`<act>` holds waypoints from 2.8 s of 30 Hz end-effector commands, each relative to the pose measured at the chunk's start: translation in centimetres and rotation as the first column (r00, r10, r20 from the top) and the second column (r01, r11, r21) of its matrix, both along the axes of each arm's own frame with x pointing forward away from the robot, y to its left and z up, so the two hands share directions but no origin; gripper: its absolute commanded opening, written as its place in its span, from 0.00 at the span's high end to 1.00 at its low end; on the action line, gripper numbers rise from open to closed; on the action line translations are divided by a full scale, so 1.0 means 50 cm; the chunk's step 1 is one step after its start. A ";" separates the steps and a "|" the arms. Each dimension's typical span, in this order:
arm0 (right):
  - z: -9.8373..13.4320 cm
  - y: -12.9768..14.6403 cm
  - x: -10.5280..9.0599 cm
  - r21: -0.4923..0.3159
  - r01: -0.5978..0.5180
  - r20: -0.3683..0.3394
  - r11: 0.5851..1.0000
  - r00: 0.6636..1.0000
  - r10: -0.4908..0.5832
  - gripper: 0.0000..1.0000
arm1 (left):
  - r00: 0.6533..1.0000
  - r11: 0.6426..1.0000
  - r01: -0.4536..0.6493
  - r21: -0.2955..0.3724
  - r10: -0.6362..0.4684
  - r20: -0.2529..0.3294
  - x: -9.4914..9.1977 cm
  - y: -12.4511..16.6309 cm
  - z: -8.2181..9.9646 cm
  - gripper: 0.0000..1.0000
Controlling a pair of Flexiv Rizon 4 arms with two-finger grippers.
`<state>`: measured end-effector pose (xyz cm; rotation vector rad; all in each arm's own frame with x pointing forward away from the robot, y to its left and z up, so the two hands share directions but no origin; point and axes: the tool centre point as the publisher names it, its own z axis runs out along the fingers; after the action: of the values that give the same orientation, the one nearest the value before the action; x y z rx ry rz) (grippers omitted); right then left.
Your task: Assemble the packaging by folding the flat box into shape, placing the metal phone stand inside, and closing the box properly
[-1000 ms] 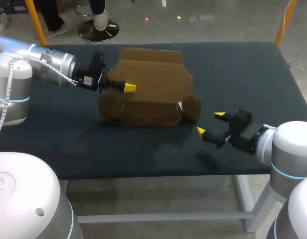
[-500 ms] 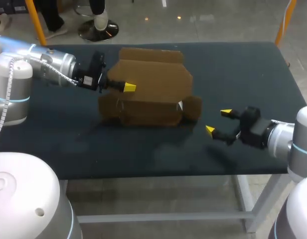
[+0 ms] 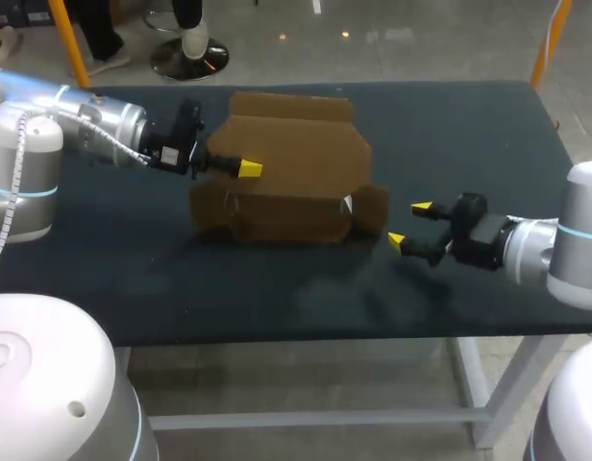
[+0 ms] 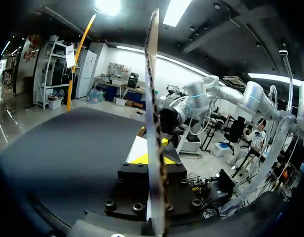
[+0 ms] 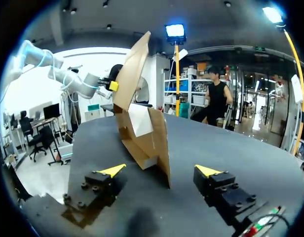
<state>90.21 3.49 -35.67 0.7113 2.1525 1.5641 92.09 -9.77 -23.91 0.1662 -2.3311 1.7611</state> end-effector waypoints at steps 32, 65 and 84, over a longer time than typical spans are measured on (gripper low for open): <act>-0.037 0.061 0.068 0.012 -0.087 -0.006 0.996 0.996 0.087 0.50 | 1.000 1.000 0.001 0.003 -0.001 -0.001 0.000 0.001 -0.006 1.00; -0.040 0.112 0.035 0.025 -0.048 -0.019 0.999 0.999 0.049 0.87 | 1.000 1.000 0.001 0.003 -0.001 -0.001 0.000 0.001 -0.006 1.00; -0.045 0.145 0.026 0.045 -0.013 -0.031 0.999 0.999 0.014 0.85 | 1.000 1.000 0.001 0.003 -0.001 -0.001 0.000 0.001 -0.006 1.00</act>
<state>91.50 9.68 -37.59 0.7346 2.1702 1.6316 92.10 -9.49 -23.74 0.1682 -2.3308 1.7638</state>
